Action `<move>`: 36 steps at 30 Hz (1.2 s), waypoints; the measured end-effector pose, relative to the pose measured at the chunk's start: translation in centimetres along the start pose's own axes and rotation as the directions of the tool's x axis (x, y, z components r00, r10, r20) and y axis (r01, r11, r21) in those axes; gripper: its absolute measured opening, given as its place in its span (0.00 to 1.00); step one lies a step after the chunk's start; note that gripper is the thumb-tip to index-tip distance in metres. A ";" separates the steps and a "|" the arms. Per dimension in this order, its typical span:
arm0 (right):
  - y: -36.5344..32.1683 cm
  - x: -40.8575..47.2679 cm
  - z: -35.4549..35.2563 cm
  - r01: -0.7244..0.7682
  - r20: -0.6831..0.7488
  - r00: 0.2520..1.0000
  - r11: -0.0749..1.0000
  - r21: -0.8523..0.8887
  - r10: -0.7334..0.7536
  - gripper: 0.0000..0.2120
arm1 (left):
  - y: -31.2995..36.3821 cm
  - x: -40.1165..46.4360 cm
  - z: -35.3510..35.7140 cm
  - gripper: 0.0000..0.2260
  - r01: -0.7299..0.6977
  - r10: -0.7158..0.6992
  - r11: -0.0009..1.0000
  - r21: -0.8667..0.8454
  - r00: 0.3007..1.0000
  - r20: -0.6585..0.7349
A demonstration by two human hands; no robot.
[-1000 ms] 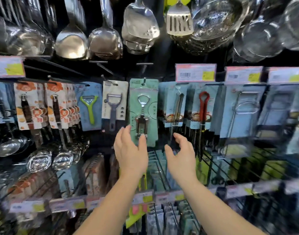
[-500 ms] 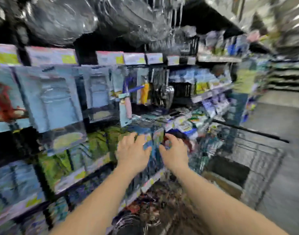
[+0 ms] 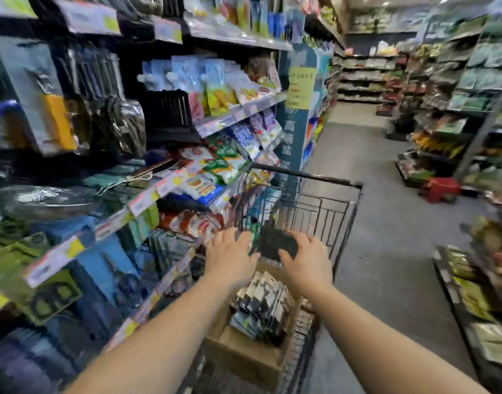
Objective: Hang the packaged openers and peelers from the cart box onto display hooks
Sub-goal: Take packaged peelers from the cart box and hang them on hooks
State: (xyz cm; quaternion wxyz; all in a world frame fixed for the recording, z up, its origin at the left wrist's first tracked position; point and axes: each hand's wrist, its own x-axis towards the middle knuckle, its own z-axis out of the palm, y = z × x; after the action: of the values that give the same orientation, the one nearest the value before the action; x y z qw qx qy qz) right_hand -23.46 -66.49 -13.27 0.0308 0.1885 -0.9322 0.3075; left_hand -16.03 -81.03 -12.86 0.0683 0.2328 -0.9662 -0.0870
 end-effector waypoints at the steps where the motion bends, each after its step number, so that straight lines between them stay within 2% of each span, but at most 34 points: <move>1: 1.2 1.2 0.7 -0.040 0.002 0.999 0.999 0.003 0.040 0.25 | -0.1 1.6 1.6 0.26 -0.002 0.002 1.000 -0.009 0.999 0.044; 6: 6.0 6.4 5.5 -0.257 0.067 0.965 0.966 0.030 0.254 0.24 | -1.7 9.1 10.6 0.27 -0.005 0.022 0.998 -0.062 0.961 0.275; 9: 8.4 8.8 9.3 -0.375 0.133 0.920 0.927 0.018 0.370 0.23 | -2.4 12.5 16.2 0.29 0.013 0.018 0.998 -0.069 0.907 0.422; 15: 13.4 9.2 17.2 -0.588 0.177 0.795 0.809 -0.007 0.580 0.19 | -2.6 15.2 27.5 0.30 -0.018 0.037 0.999 -0.037 0.788 0.614; 19: 16.4 9.1 21.3 -0.642 0.204 0.748 0.767 -0.020 0.631 0.21 | -2.4 14.9 34.0 0.25 0.013 0.043 0.997 -0.081 0.755 0.655; 22: 18.1 9.3 23.9 -0.660 0.206 0.739 0.750 0.032 0.641 0.21 | -2.0 14.6 37.9 0.21 0.120 0.016 0.980 -0.157 0.743 0.669; 26: 19.3 9.4 26.1 -0.671 0.220 0.731 0.740 0.057 0.646 0.20 | -0.7 14.4 41.6 0.19 0.265 -0.095 0.955 -0.131 0.695 0.712; 31: 20.3 9.3 26.9 -0.695 0.247 0.715 0.706 0.137 0.655 0.19 | 1.1 13.7 44.8 0.19 0.411 -0.215 0.907 -0.095 0.644 0.734; 36: 21.3 9.1 26.8 -0.707 0.257 0.700 0.698 0.116 0.667 0.20 | 1.4 13.5 45.4 0.15 0.522 -0.285 0.845 -0.117 0.625 0.727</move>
State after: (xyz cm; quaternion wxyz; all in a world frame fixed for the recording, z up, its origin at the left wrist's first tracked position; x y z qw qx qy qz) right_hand -38.20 -69.45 -45.30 -0.1977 -0.1436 -0.8959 0.3710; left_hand -36.37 -79.87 -55.68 -0.2779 0.3831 -0.8153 -0.3336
